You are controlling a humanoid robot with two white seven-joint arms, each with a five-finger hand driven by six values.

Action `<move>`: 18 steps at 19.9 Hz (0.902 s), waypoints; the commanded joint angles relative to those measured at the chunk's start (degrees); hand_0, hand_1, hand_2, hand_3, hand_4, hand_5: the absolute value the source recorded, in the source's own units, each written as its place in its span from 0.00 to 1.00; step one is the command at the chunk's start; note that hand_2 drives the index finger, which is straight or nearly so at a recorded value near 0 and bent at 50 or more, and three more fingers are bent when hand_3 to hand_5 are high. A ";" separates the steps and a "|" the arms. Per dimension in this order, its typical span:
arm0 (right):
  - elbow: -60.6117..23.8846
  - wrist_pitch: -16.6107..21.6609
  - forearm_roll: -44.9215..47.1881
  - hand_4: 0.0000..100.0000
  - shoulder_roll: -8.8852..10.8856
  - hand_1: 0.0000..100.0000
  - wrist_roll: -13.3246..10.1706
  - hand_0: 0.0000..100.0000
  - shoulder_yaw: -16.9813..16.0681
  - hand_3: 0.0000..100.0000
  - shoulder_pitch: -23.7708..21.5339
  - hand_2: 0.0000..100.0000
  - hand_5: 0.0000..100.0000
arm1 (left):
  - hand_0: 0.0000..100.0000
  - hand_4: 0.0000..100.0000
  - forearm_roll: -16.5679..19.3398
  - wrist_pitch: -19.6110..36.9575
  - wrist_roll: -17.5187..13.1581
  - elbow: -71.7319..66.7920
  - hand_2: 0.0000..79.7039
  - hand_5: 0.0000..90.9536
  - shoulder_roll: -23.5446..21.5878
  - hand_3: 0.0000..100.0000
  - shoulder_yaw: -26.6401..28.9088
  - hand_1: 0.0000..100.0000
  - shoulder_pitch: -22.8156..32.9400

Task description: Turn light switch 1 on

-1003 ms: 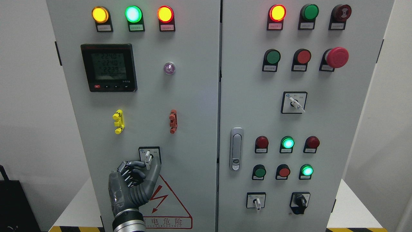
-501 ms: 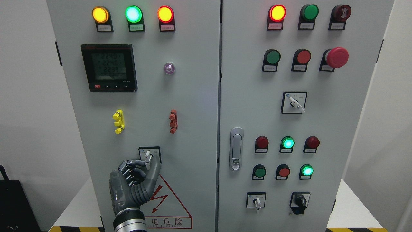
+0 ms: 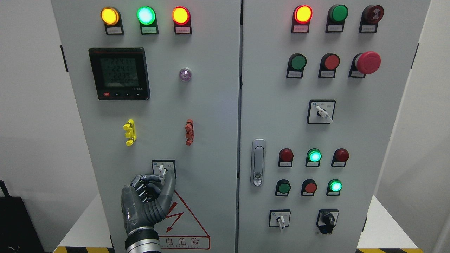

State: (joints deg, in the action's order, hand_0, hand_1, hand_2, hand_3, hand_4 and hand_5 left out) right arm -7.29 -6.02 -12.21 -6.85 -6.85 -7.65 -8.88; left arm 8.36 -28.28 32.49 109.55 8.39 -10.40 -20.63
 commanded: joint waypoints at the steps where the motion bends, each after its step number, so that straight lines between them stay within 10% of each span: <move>1: 0.00 0.04 -0.01 0.00 0.00 0.00 0.00 0.05 0.00 0.00 0.00 0.00 0.00 | 0.24 0.88 -0.01 -0.29 -0.06 0.05 0.77 0.87 0.05 0.90 -0.14 0.69 -0.03; 18: 0.00 0.04 -0.01 0.00 0.00 0.00 -0.09 0.05 0.00 0.00 0.00 0.00 0.00 | 0.22 0.88 0.26 -0.29 -0.06 0.14 0.79 0.88 0.05 0.92 -0.06 0.64 -0.12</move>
State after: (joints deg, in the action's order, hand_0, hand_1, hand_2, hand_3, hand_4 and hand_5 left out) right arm -7.29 -6.02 -12.22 -6.85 -6.90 -7.65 -8.88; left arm 8.50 -28.64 32.46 109.64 8.43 -10.45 -20.73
